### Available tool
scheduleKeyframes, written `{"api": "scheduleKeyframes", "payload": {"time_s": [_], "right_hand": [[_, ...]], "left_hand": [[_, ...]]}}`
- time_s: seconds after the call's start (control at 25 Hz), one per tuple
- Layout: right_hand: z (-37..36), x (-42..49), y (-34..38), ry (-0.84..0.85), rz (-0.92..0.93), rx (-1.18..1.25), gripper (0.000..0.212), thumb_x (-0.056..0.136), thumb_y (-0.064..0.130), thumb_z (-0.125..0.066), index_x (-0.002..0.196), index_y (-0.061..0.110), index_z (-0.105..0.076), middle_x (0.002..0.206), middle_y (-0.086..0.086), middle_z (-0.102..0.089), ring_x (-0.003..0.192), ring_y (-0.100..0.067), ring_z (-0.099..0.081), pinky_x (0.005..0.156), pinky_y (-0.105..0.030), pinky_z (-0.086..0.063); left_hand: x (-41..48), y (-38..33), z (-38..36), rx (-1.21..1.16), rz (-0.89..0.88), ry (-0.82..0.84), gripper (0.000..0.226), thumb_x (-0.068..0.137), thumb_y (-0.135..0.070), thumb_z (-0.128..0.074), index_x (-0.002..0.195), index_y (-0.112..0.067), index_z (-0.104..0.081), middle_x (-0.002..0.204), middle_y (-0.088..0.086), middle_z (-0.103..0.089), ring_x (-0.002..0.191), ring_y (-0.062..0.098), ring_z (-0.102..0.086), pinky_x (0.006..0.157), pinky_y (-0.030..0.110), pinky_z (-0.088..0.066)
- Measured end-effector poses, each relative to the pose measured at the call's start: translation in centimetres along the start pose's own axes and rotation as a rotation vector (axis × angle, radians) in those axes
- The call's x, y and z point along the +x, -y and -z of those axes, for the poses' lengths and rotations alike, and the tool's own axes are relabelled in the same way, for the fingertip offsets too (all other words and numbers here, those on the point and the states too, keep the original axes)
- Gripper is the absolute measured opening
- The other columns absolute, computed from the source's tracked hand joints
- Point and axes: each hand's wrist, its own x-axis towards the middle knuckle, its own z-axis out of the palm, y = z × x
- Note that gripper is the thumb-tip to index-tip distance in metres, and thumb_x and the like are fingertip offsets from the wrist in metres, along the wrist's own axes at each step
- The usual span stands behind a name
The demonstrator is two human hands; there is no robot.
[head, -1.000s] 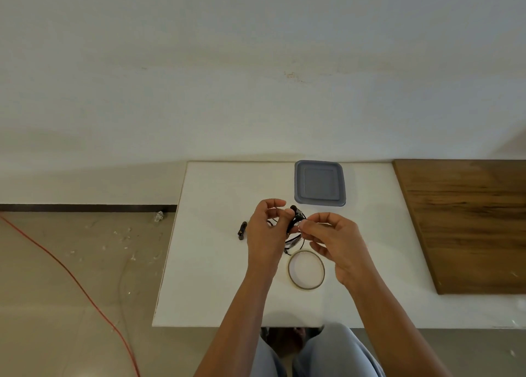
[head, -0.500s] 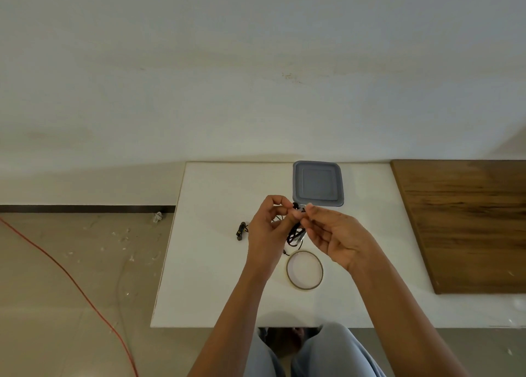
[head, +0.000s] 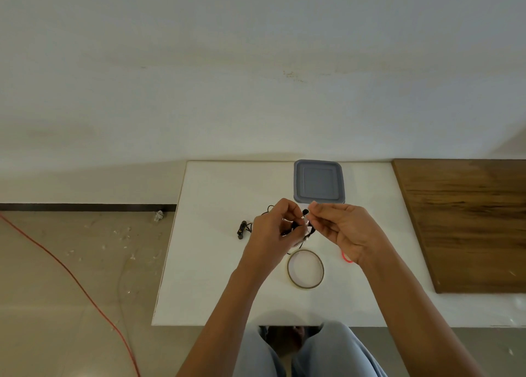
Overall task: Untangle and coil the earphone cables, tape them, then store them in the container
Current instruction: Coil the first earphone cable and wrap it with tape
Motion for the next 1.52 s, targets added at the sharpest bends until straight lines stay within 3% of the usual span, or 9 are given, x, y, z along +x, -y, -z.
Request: {"api": "scheduleKeyframes", "payload": {"time_s": [0.16,0.28,0.4,0.56,0.72,0.96,1.12,1.36,1.52], "right_hand": [[0.3,0.3,0.6,0.137,0.052,-0.111,0.017,0.081,-0.005,-0.065,0.097,-0.003,-0.070,0.090,-0.015,-0.074,0.082,-0.022,-0.073,0.071,-0.023,-0.059],[0.8,0.2,1.0,0.147,0.266,-0.450,0.021,0.080,0.001,-0.070,0.097,0.013,-0.073,0.090,-0.002,-0.076,0.086,-0.013,-0.072,0.080,-0.021,-0.057],[1.5,0.5,1.1,0.124,0.478,-0.734,0.024,0.083,0.017,-0.071,0.103,0.030,-0.069,0.097,0.016,-0.071,0.091,0.001,-0.065,0.077,-0.011,-0.051],[1.7,1.1,1.1,0.283,0.440,-0.987,0.018,0.085,0.033,-0.067,0.101,0.042,-0.065,0.092,0.027,-0.068,0.089,0.006,-0.063,0.069,-0.008,-0.049],[1.4,1.2,1.9,0.356,0.381,-0.941,0.006,0.084,0.024,-0.070,0.087,0.020,-0.073,0.079,0.008,-0.074,0.076,-0.004,-0.069,0.069,-0.014,-0.052],[0.7,1.5,0.8,0.233,0.368,-0.835,0.009,0.084,0.020,-0.069,0.077,0.017,-0.071,0.071,0.007,-0.072,0.069,-0.002,-0.067,0.070,-0.017,-0.049],[0.5,1.6,0.7,0.200,0.171,-0.711,0.016,0.086,0.019,-0.067,0.071,0.014,-0.071,0.059,0.008,-0.067,0.057,-0.001,-0.060,0.060,-0.015,-0.044],[0.2,2.3,1.0,0.197,-0.247,-0.421,0.012,0.085,0.016,-0.067,0.085,0.004,-0.069,0.073,-0.007,-0.065,0.069,-0.016,-0.053,0.061,-0.026,-0.043],[0.1,2.4,0.7,0.227,-0.338,-0.427,0.012,0.085,0.016,-0.068,0.081,0.005,-0.067,0.068,-0.007,-0.063,0.063,-0.015,-0.049,0.060,-0.026,-0.040]], "left_hand": [[-0.1,-0.1,-0.1,0.040,-0.049,0.015,0.022,0.084,-0.001,-0.066,0.088,-0.015,-0.049,0.075,-0.009,-0.067,0.070,0.007,-0.066,0.068,0.018,-0.053],[-0.3,-0.1,-0.2,-0.023,0.000,-0.009,0.024,0.084,-0.002,-0.066,0.087,-0.018,-0.049,0.077,-0.013,-0.069,0.075,0.007,-0.067,0.070,0.019,-0.052],[-0.3,-0.2,0.1,-0.143,0.077,-0.022,0.022,0.084,-0.001,-0.066,0.089,-0.015,-0.050,0.077,-0.010,-0.069,0.077,0.006,-0.067,0.071,0.018,-0.051],[-0.2,-0.8,0.6,-0.224,0.109,0.049,0.021,0.085,0.003,-0.064,0.092,-0.011,-0.050,0.079,-0.004,-0.067,0.069,0.000,-0.062,0.068,0.014,-0.049],[-0.2,-1.4,0.9,-0.220,0.108,0.101,0.022,0.085,0.003,-0.064,0.092,-0.012,-0.050,0.079,-0.005,-0.065,0.063,-0.002,-0.060,0.064,0.010,-0.045],[-0.4,-0.9,1.0,-0.159,0.078,0.026,0.024,0.082,0.000,-0.070,0.091,-0.013,-0.052,0.083,-0.002,-0.070,0.072,0.004,-0.066,0.066,0.015,-0.048],[-0.6,-0.7,0.8,-0.015,-0.028,-0.021,0.026,0.082,-0.003,-0.070,0.090,-0.019,-0.052,0.084,-0.006,-0.070,0.081,0.001,-0.066,0.072,0.010,-0.046],[-0.5,0.3,0.4,0.366,-0.223,-0.003,0.022,0.093,-0.013,-0.056,0.114,-0.018,-0.053,0.096,-0.010,-0.062,0.089,0.004,-0.052,0.079,0.010,-0.040],[-0.2,0.3,0.4,0.455,-0.367,-0.064,0.028,0.089,-0.002,-0.055,0.106,-0.022,-0.049,0.093,-0.005,-0.065,0.089,0.002,-0.047,0.084,0.002,-0.030]]}}
